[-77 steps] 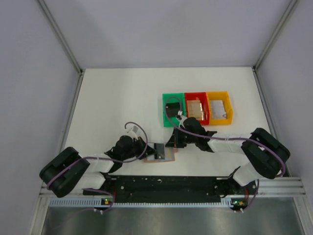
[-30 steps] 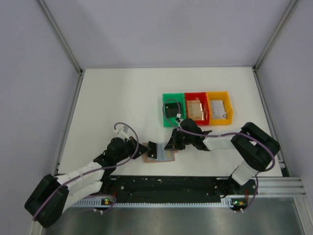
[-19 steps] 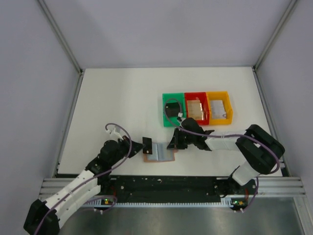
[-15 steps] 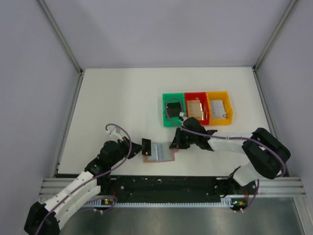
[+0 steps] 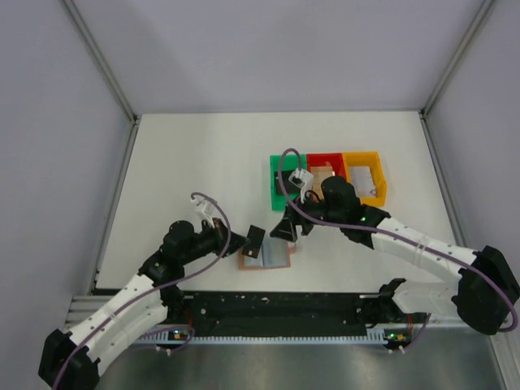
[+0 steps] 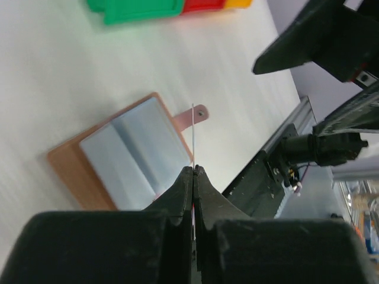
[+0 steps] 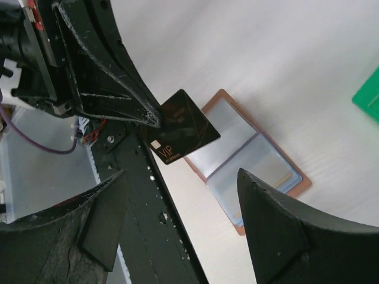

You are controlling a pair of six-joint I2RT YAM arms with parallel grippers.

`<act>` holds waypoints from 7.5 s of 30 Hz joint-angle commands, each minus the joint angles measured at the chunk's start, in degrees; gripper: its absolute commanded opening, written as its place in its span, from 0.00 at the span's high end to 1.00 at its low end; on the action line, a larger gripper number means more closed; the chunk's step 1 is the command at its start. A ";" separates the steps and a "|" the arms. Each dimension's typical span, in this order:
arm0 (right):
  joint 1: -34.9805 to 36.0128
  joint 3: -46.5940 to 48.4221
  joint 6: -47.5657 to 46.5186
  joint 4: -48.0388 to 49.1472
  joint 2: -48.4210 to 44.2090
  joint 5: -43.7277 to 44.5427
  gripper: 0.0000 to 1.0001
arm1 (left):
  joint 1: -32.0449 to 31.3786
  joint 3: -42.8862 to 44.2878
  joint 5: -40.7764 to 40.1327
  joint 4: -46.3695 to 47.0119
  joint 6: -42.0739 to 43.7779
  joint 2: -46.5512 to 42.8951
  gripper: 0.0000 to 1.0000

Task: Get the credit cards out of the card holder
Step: Place the credit card in the storage box, then remove the credit card from the card holder.

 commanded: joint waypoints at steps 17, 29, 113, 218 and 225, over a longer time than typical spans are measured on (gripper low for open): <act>-0.33 16.24 -27.46 -12.78 6.67 -24.93 0.50 | -0.16 14.33 27.31 9.67 16.67 10.57 1.00; -3.04 16.34 -25.97 -12.95 6.59 -23.11 1.00 | -0.60 18.98 12.77 -1.90 20.36 9.79 0.53; -0.59 -6.95 19.04 11.65 6.23 10.65 0.50 | -13.35 18.29 -13.99 -7.65 1.03 22.87 0.34; 7.85 21.43 12.53 3.92 37.00 6.00 0.81 | -16.42 6.42 -12.32 7.12 -7.32 17.68 0.71; 6.70 18.72 11.57 2.69 30.68 9.68 0.79 | -16.42 8.45 -14.52 2.82 -8.37 27.88 0.87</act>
